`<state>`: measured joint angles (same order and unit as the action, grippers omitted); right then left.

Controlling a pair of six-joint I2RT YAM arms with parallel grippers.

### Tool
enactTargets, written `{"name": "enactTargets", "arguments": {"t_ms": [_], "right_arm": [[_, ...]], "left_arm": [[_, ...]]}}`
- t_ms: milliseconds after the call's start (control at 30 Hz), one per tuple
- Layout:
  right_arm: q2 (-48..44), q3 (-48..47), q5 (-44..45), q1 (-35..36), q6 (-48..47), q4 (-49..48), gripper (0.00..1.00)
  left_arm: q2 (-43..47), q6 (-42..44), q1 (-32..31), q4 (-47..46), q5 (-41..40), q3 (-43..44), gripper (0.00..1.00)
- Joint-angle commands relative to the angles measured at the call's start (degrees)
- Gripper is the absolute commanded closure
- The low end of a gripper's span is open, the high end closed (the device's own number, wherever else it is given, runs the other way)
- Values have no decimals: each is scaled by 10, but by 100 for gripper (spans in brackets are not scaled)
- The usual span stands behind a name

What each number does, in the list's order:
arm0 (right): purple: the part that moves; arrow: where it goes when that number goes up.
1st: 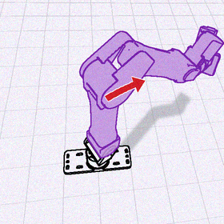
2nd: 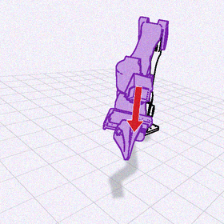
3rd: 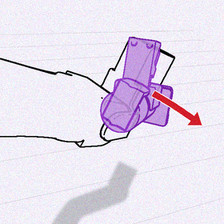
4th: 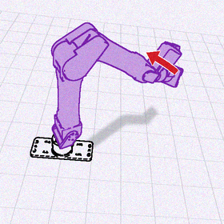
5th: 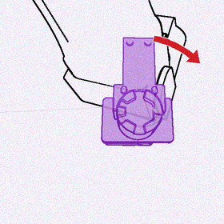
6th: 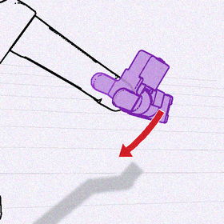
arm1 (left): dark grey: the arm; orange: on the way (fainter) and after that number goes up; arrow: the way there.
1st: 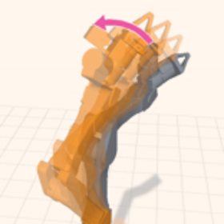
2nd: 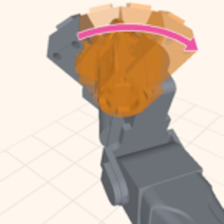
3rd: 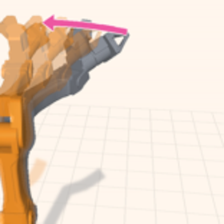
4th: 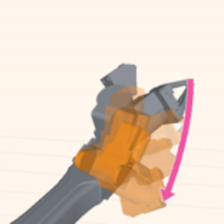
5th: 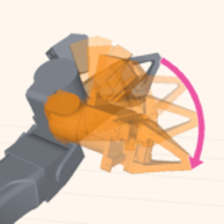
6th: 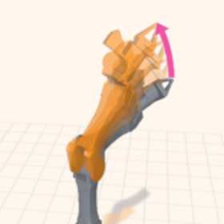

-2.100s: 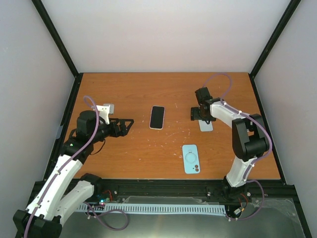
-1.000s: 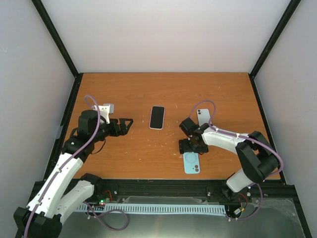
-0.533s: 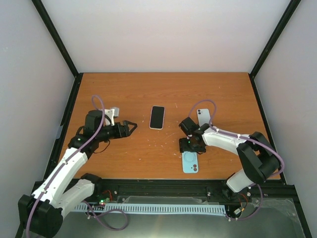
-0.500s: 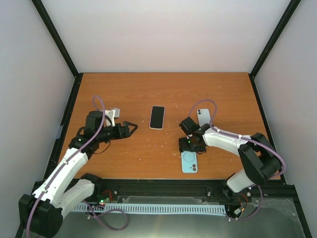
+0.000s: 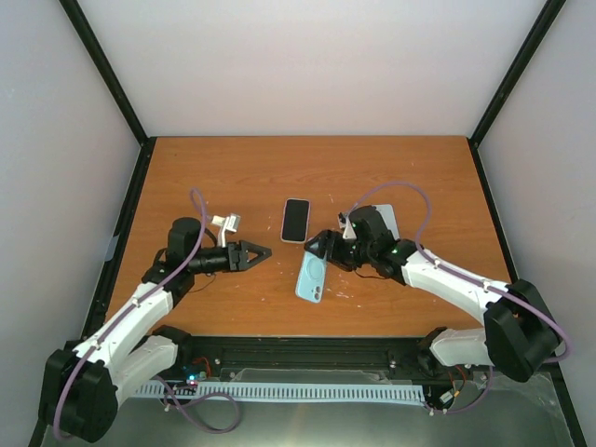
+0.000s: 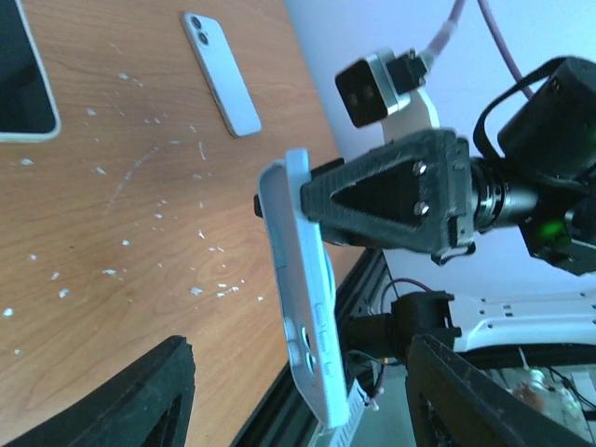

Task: Put the phone into the phone case

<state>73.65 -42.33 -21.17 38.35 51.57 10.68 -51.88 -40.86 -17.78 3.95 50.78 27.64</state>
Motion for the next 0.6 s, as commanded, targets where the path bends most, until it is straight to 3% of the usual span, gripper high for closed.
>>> {"name": "enactTargets", "arguments": {"t_ms": [0,200,333,567], "right_arm": [[5,5,-91,5,119,-128,41],[24,8,-114,5,161,-183,41],[34,25,-120,6,161,-250,42],[53,24,-116,17,144,-271,43]], "left_arm": [[1,-39,-6,-93,57,-30,38],[-2,-99,-20,-195,72,-83,37],[-13,-109,-52,-229,67,-81,37],[-38,-139,-56,-283,75,-76,41]]}}
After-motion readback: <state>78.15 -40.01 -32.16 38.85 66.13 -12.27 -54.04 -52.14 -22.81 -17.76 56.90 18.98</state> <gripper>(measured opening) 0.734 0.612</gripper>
